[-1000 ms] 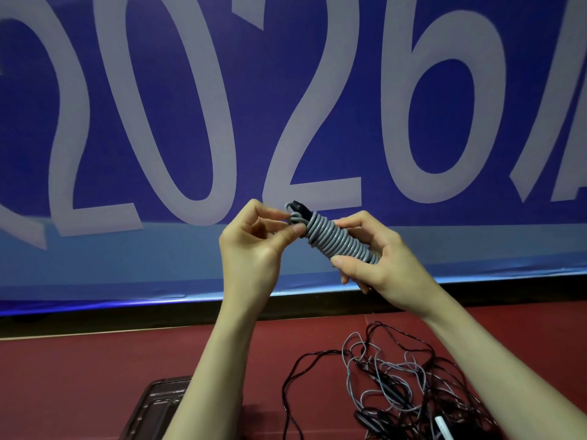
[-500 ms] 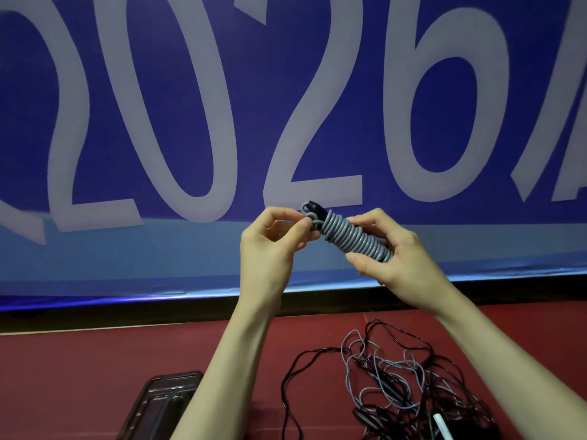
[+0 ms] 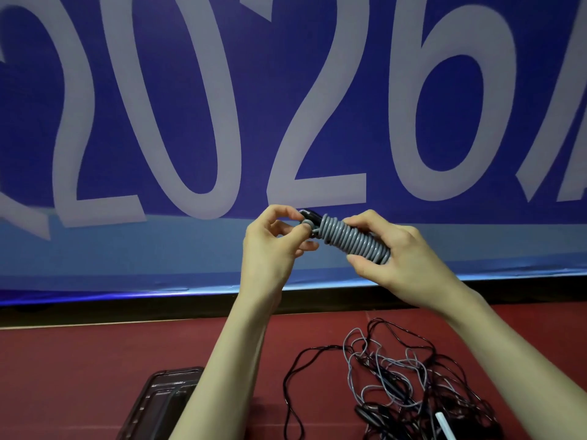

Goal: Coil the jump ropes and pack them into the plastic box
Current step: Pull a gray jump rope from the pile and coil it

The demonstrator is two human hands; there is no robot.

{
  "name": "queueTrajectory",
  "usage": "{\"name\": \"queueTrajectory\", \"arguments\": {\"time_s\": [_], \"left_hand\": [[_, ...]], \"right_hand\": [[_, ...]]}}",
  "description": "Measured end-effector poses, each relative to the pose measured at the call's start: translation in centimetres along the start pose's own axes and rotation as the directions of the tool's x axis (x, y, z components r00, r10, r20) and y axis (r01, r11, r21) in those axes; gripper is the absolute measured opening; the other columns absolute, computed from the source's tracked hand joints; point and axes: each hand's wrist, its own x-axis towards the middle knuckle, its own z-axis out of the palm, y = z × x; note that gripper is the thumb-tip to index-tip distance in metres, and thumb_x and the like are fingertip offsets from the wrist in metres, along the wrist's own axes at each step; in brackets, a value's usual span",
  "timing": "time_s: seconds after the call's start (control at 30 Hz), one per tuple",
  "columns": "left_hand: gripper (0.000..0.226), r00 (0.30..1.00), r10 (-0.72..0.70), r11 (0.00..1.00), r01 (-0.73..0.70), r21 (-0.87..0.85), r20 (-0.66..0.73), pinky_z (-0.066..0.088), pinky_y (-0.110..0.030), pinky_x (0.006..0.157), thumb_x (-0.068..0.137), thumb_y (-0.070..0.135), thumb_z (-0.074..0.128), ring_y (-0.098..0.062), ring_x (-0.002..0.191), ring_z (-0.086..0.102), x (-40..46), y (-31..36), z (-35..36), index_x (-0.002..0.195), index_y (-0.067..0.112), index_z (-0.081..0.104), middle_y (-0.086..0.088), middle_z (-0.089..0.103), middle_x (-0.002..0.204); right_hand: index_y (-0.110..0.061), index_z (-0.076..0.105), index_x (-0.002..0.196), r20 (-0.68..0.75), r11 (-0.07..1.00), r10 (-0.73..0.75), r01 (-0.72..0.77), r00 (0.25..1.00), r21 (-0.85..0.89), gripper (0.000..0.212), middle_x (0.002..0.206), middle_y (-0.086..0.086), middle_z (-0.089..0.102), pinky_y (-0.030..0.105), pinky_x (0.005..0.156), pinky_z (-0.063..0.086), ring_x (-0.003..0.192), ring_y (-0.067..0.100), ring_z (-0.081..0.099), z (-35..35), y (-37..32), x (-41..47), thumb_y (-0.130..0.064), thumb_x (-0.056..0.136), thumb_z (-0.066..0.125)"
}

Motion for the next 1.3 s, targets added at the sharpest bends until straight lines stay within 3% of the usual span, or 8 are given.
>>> {"name": "queueTrajectory", "arguments": {"time_s": [0.3,0.43,0.53,0.67,0.8,0.93,1.17,1.3], "left_hand": [[0.004,0.982,0.187,0.950,-0.172,0.263,-0.036,0.059,-0.040,0.066,0.091,0.013,0.063,-0.011,0.059,0.070,-0.2,-1.1,0.2,0.088,0.014,0.060,-0.004,0.070,0.072],[0.008,0.907,0.408,0.664,-0.371,0.649,0.102,0.053,-0.043,0.063,0.094,0.023,0.058,-0.022,0.065,0.064,0.1,-1.7,-0.5,0.094,0.017,0.053,0.004,0.063,0.071],[0.012,0.812,0.571,0.499,-0.459,0.735,0.120,0.045,-0.038,0.052,0.091,0.022,0.054,-0.025,0.072,0.052,0.2,-1.9,-0.3,0.091,0.010,0.050,-0.002,0.054,0.092],[0.015,0.771,0.631,0.584,-0.547,0.599,0.090,0.043,-0.029,0.065,0.089,0.023,0.048,-0.020,0.082,0.053,0.4,-2.1,-0.5,0.092,0.010,0.053,-0.001,0.058,0.092],[0.011,0.823,0.564,0.776,-0.502,0.383,-0.064,0.045,-0.023,0.057,0.090,0.007,0.055,-0.015,0.059,0.049,0.1,-1.4,-0.3,0.084,0.013,0.048,-0.003,0.054,0.068],[0.020,0.892,0.405,0.913,-0.408,0.030,-0.198,0.058,-0.031,0.063,0.094,0.002,0.051,-0.023,0.063,0.067,-0.4,-0.4,0.3,0.081,0.018,0.047,-0.003,0.062,0.067],[0.019,0.980,0.106,0.917,-0.161,-0.364,-0.167,0.055,-0.024,0.057,0.096,-0.003,0.041,-0.017,0.061,0.065,-0.5,0.9,1.0,0.082,0.010,0.043,-0.001,0.062,0.060],[0.013,0.999,-0.042,0.898,0.051,-0.437,0.029,0.055,-0.023,0.064,0.098,0.004,0.047,-0.022,0.072,0.071,-0.1,0.4,0.4,0.087,0.011,0.045,-0.005,0.070,0.074]], "right_hand": [[-0.030,0.052,0.113,-0.015,0.983,-0.061,0.057,0.998,-0.172,0.032,0.086,-0.016,0.056,0.030,0.056,0.043,0.065,0.011,0.050,-0.2,-0.1,0.1,-0.028,0.082,0.060],[-0.028,0.056,0.110,-0.002,0.999,-0.015,0.014,1.000,-0.046,0.034,0.089,-0.013,0.059,0.027,0.056,0.042,0.065,0.014,0.051,-0.4,-0.1,0.1,-0.011,0.083,0.070],[-0.031,0.058,0.111,0.034,0.998,0.033,-0.035,0.999,0.049,0.036,0.092,-0.005,0.064,0.036,0.063,0.047,0.069,0.022,0.057,-0.3,-0.2,0.2,-0.011,0.083,0.071],[-0.032,0.059,0.110,0.072,0.963,0.102,-0.117,0.992,0.243,0.037,0.102,-0.010,0.066,0.025,0.055,0.047,0.071,0.017,0.062,-0.5,-0.4,0.3,-0.008,0.084,0.070],[-0.030,0.058,0.112,0.122,0.917,0.117,-0.154,0.986,0.368,0.039,0.102,-0.008,0.067,0.031,0.051,0.046,0.066,0.017,0.063,-0.7,-0.3,0.3,-0.003,0.086,0.068],[-0.022,0.057,0.114,0.129,0.888,0.091,-0.139,0.987,0.438,0.039,0.092,-0.007,0.068,0.030,0.051,0.046,0.062,0.012,0.061,-1.3,-0.6,0.3,0.002,0.086,0.067],[-0.019,0.059,0.114,0.128,0.866,0.072,-0.126,0.989,0.484,0.040,0.087,-0.006,0.068,0.025,0.052,0.048,0.061,0.009,0.062,-1.9,-0.4,0.5,0.005,0.083,0.067],[-0.022,0.060,0.117,0.092,0.878,0.120,-0.149,0.989,0.454,0.042,0.088,0.003,0.070,0.027,0.057,0.053,0.070,0.018,0.069,-1.7,0.4,0.2,0.001,0.082,0.070]]}}
